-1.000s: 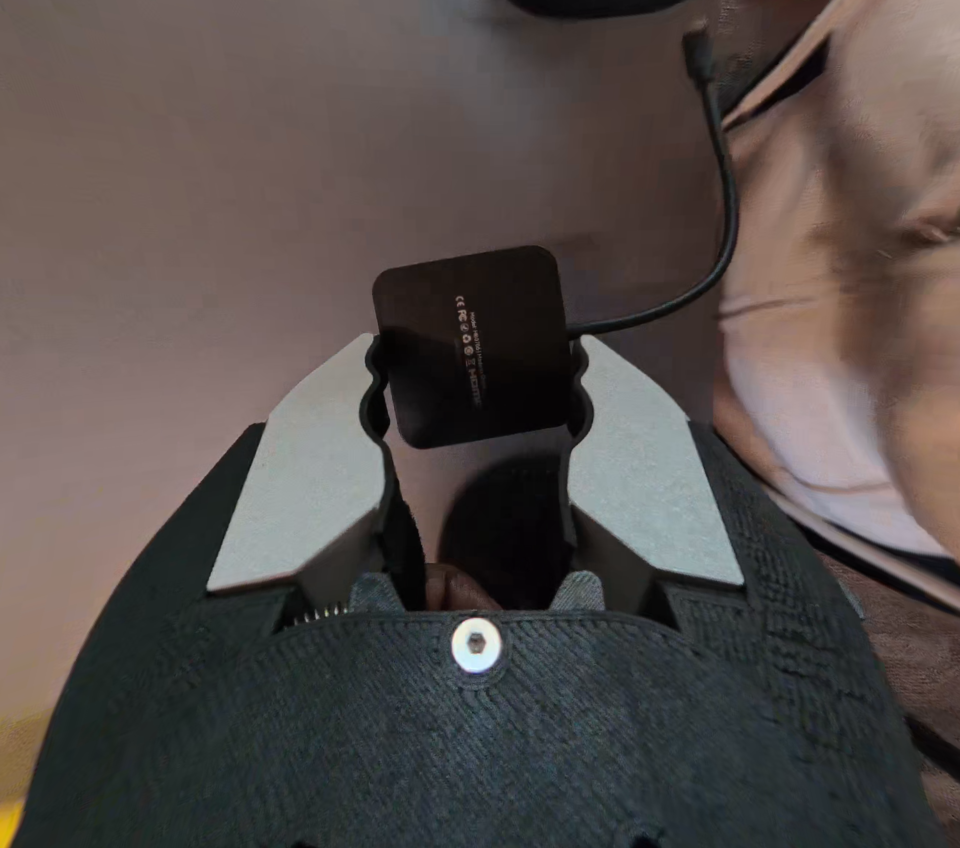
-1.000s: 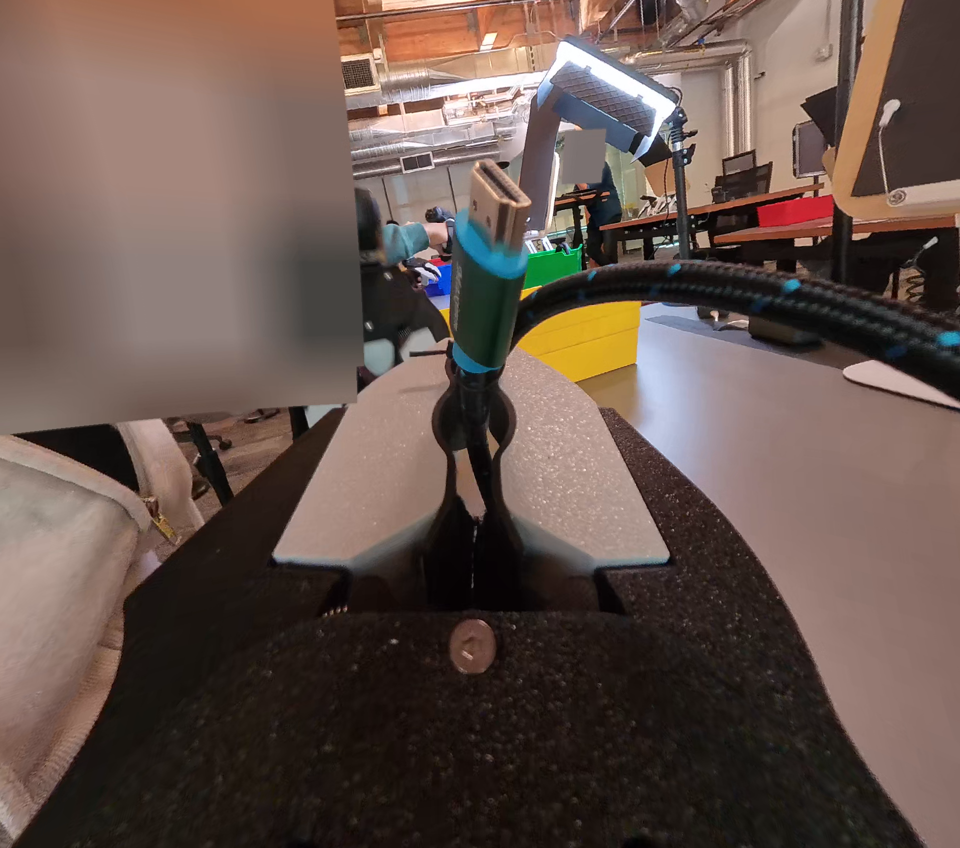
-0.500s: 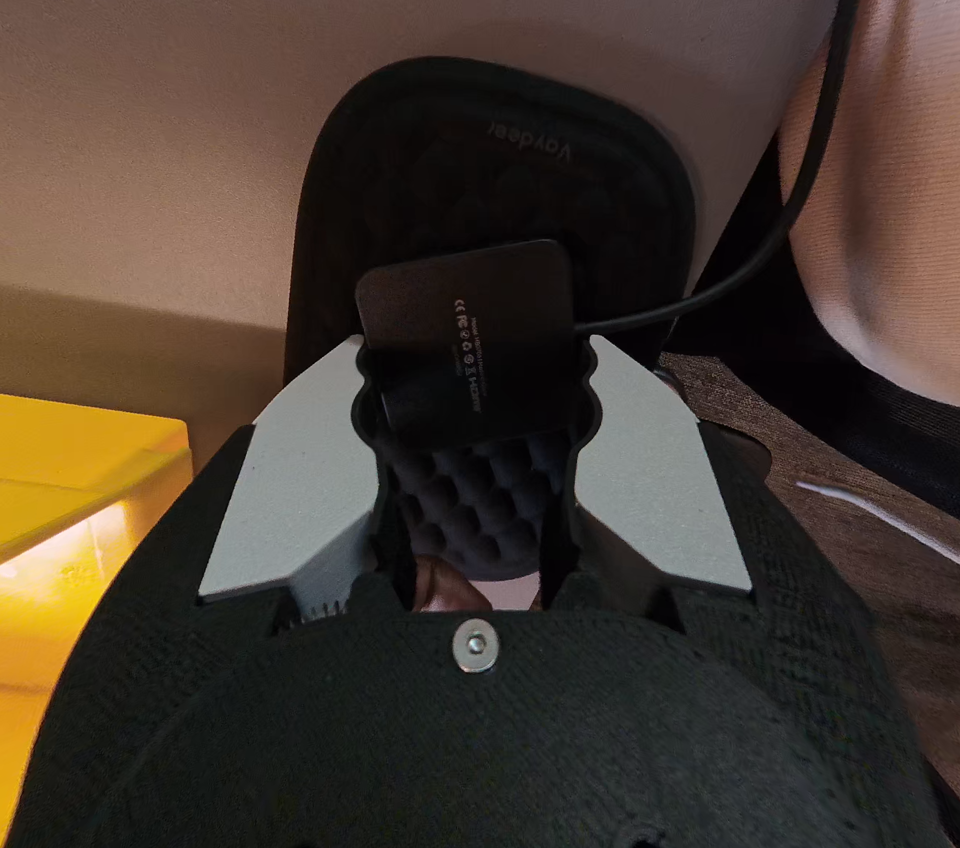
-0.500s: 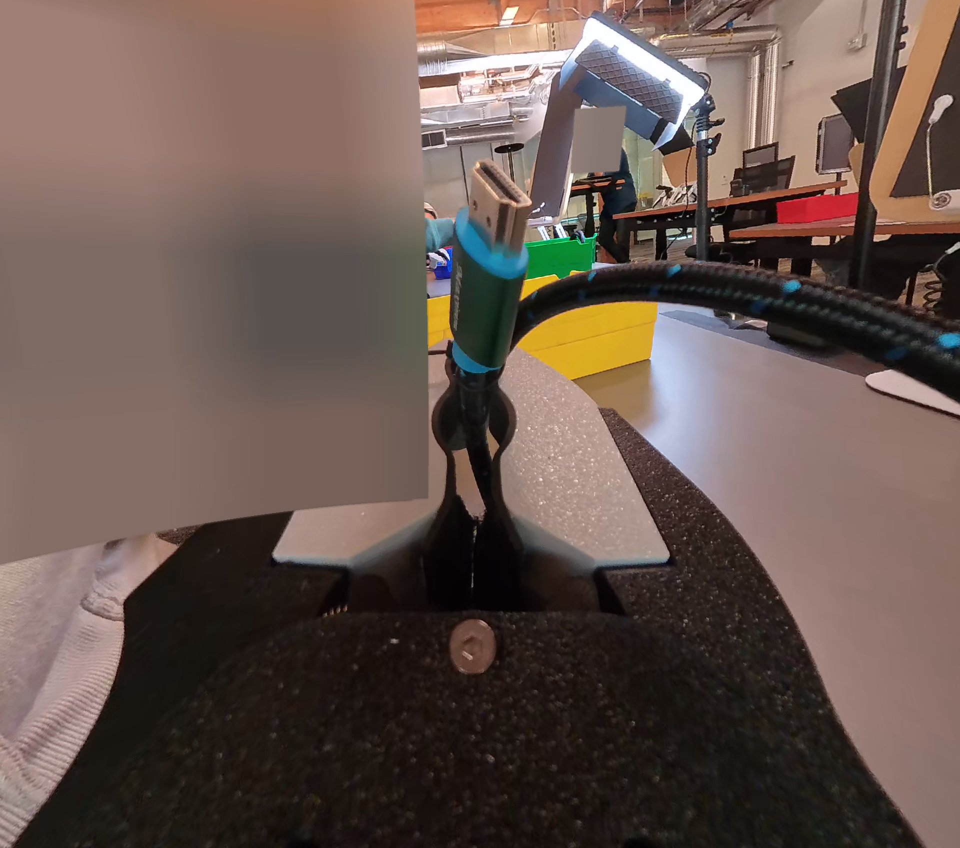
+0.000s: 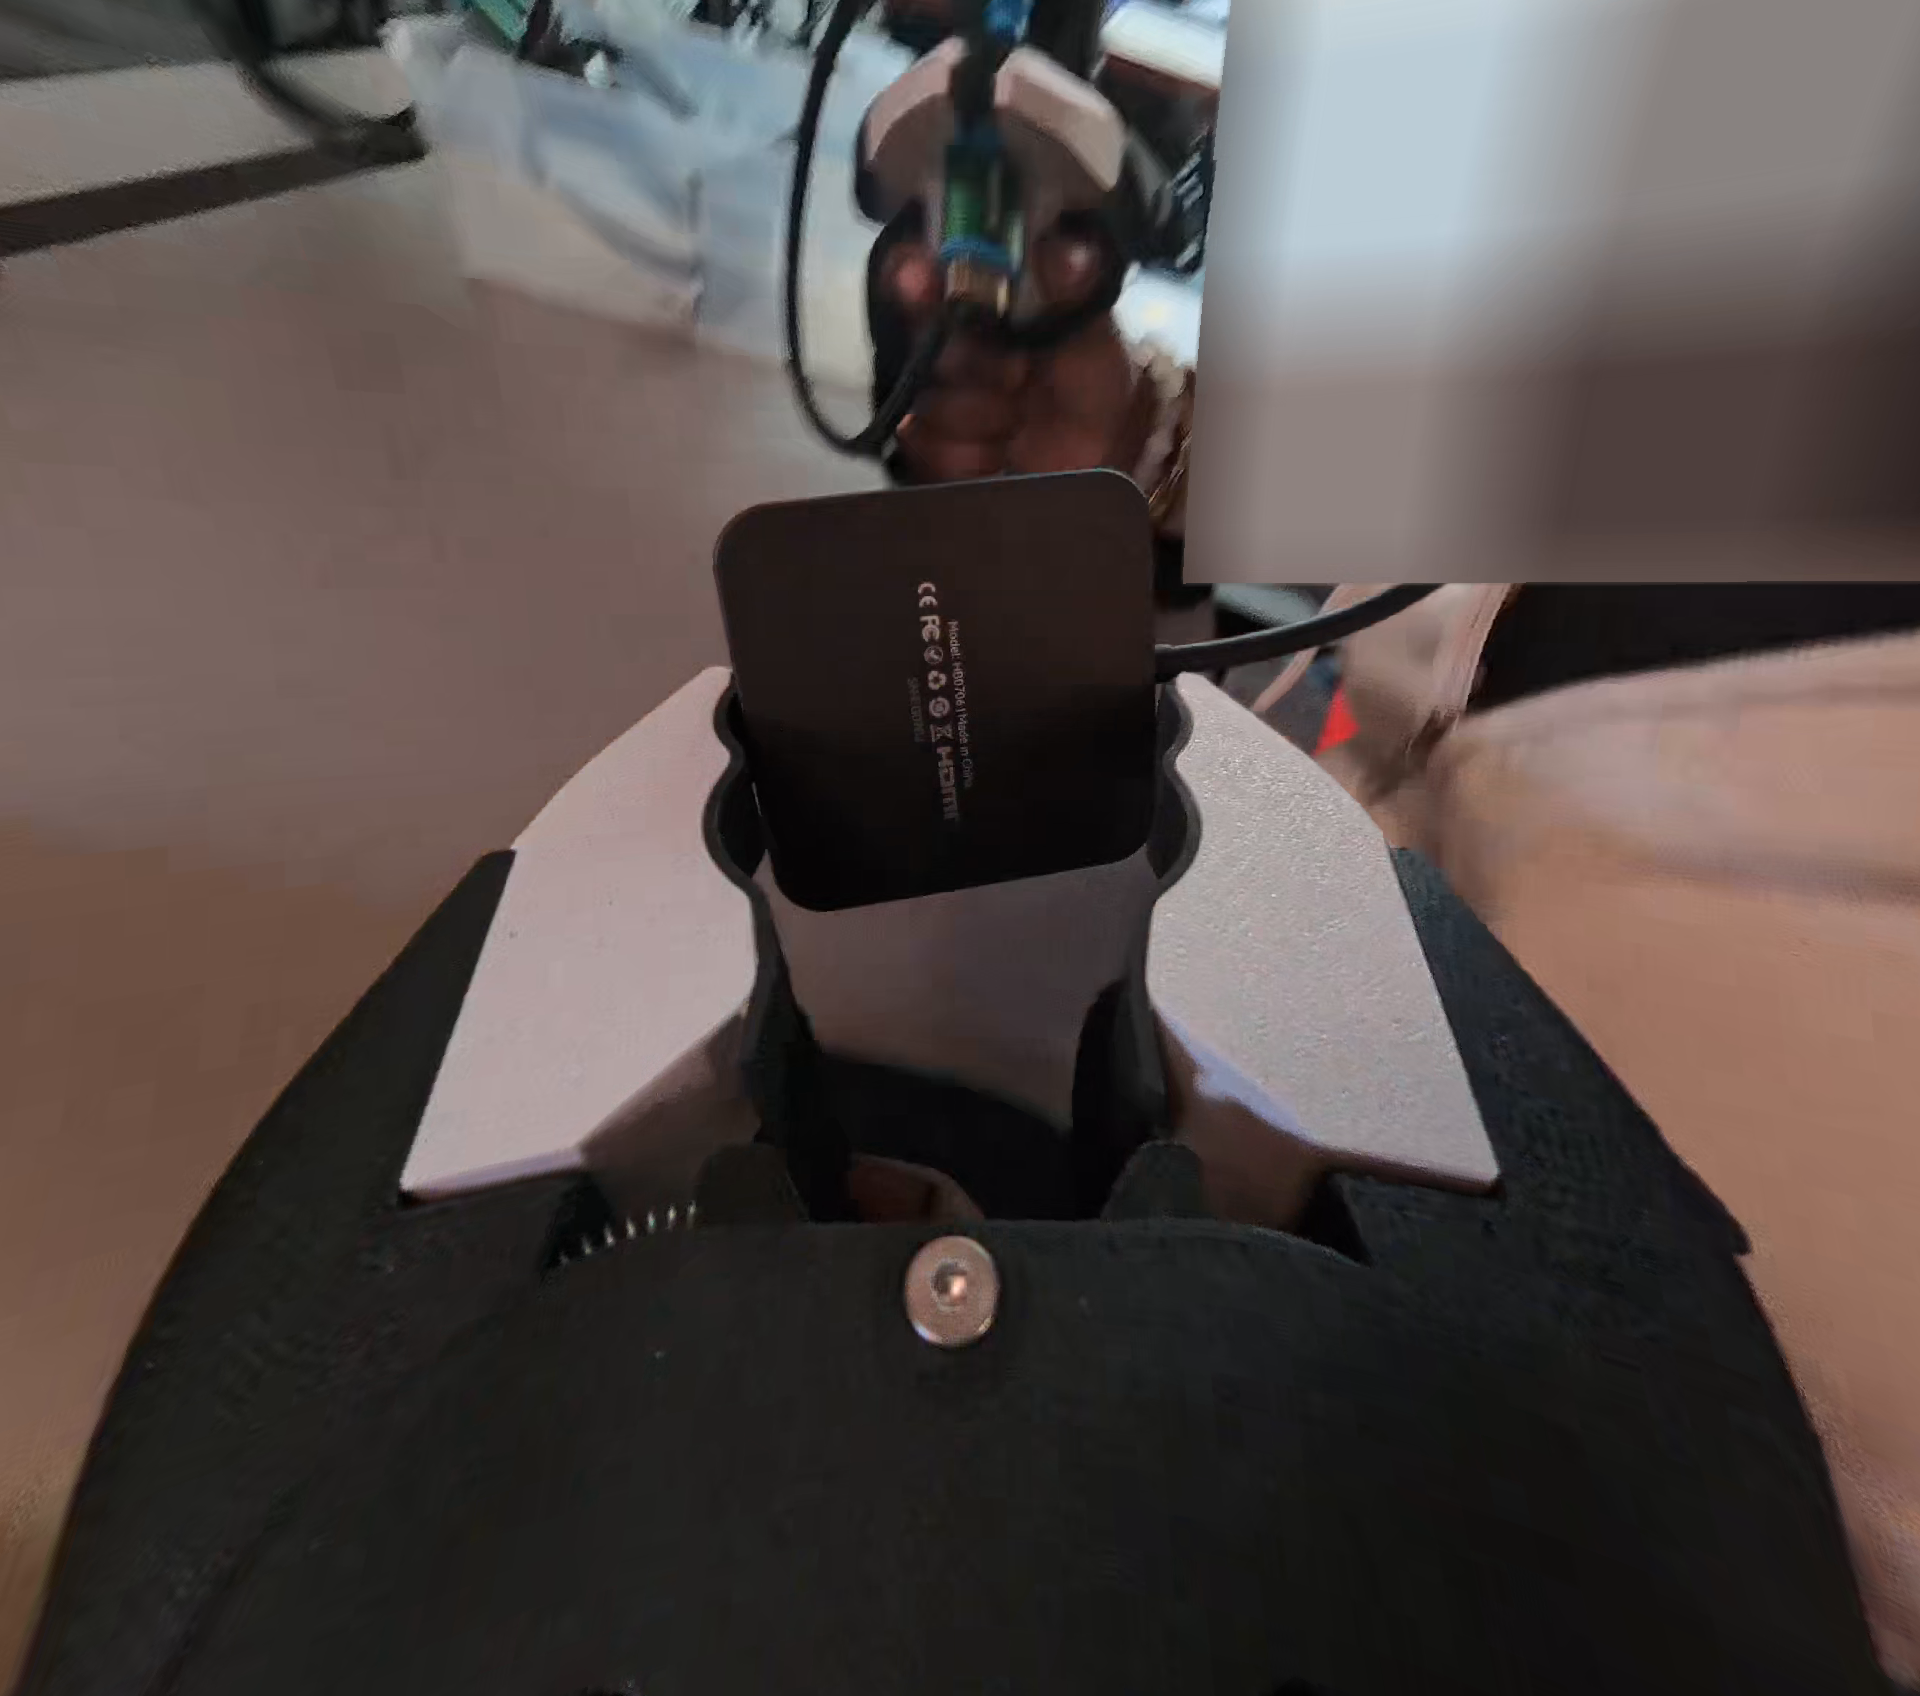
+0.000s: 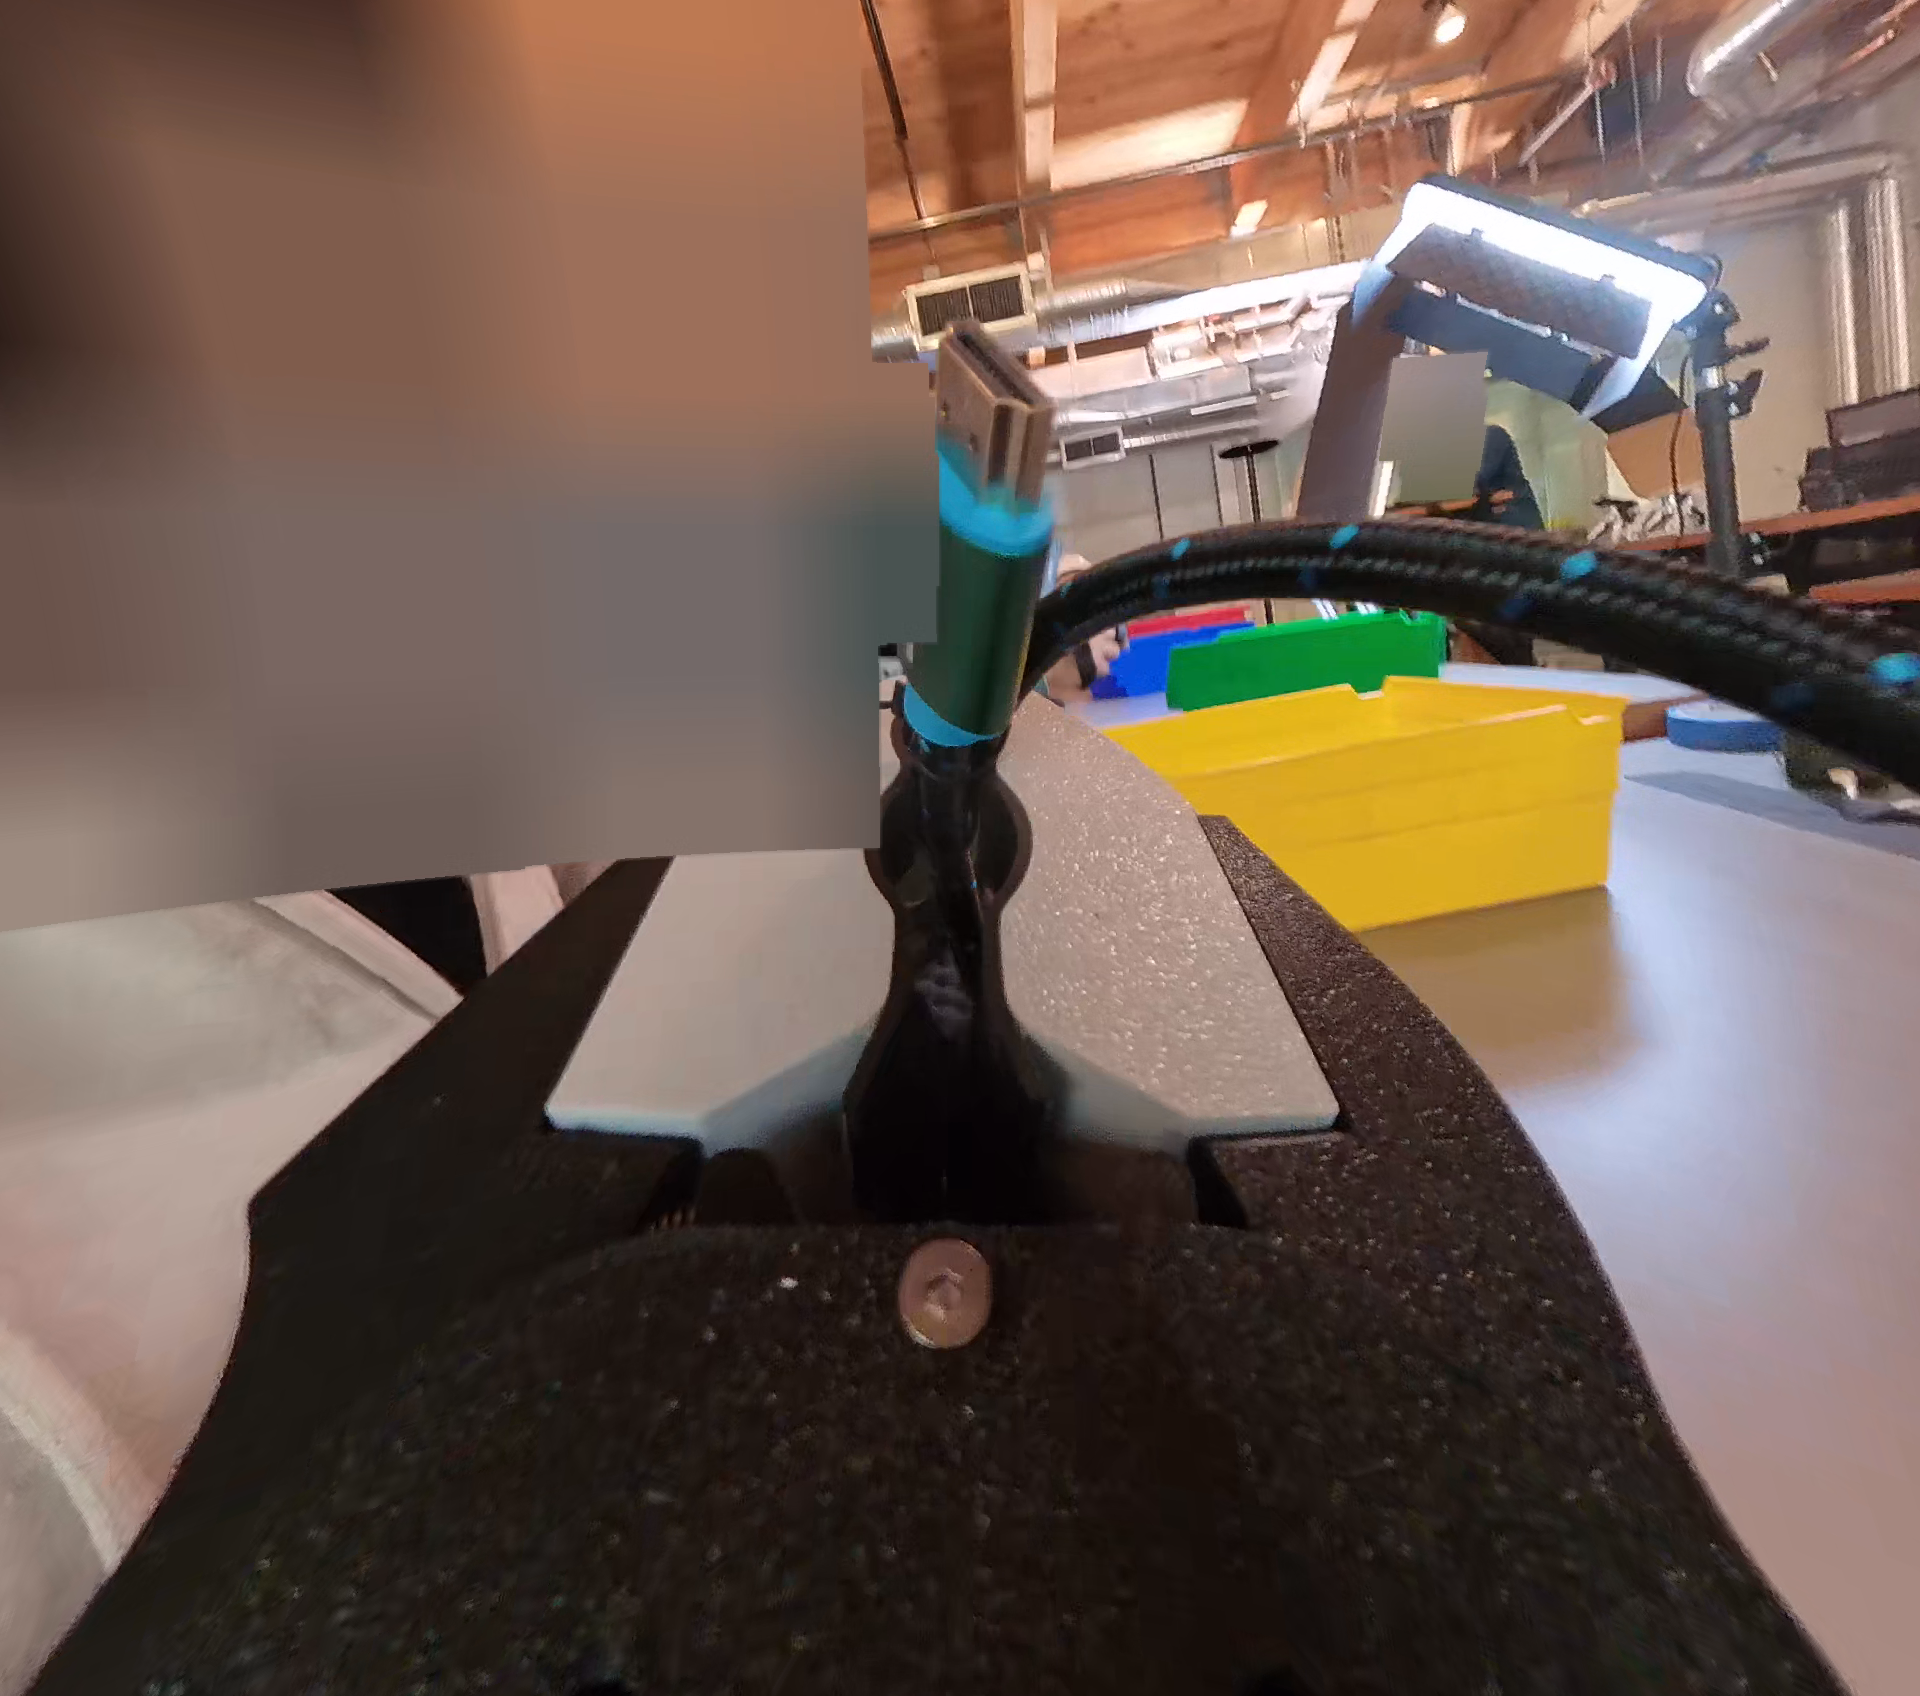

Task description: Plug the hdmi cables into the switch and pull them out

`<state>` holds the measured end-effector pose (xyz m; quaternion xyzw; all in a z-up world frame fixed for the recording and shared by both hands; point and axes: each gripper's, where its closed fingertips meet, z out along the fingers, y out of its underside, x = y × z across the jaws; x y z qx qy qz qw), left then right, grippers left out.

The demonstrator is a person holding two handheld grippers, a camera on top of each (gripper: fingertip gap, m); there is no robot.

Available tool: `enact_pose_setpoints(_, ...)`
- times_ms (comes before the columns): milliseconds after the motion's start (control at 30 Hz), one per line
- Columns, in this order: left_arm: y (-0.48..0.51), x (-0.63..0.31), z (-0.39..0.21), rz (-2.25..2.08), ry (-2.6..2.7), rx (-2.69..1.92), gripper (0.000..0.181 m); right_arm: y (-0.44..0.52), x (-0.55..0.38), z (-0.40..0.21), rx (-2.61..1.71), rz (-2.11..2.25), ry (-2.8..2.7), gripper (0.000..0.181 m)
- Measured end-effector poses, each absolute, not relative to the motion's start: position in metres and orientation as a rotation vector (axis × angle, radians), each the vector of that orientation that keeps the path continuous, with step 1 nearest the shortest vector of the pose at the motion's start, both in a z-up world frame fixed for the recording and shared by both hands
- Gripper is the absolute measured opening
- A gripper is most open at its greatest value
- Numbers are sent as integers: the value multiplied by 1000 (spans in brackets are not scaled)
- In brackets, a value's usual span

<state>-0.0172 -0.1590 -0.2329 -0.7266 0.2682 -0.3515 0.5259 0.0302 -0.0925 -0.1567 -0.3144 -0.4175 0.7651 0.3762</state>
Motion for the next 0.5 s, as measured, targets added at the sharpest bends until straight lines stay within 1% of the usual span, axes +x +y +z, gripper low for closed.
enact_pose_setpoints(33,-152,-4,-233,-895,660,-1690,73,-93,30,-152,-789,1980,-1039,8)
enact_pose_setpoints(100,-139,19,-241,-961,715,-1656,73,-92,29,-145,-783,2016,-986,6)
enact_pose_setpoints(200,-132,39,-242,-1008,795,-1640,73,-94,20,-156,-850,1948,-1065,7)
enact_pose_setpoints(333,-119,39,-261,-894,813,-1777,73,-97,13,-168,-934,1897,-1140,6)
enact_pose_setpoints(500,-116,38,-269,-791,823,-1815,73,-93,3,-186,-1059,1810,-1221,7)
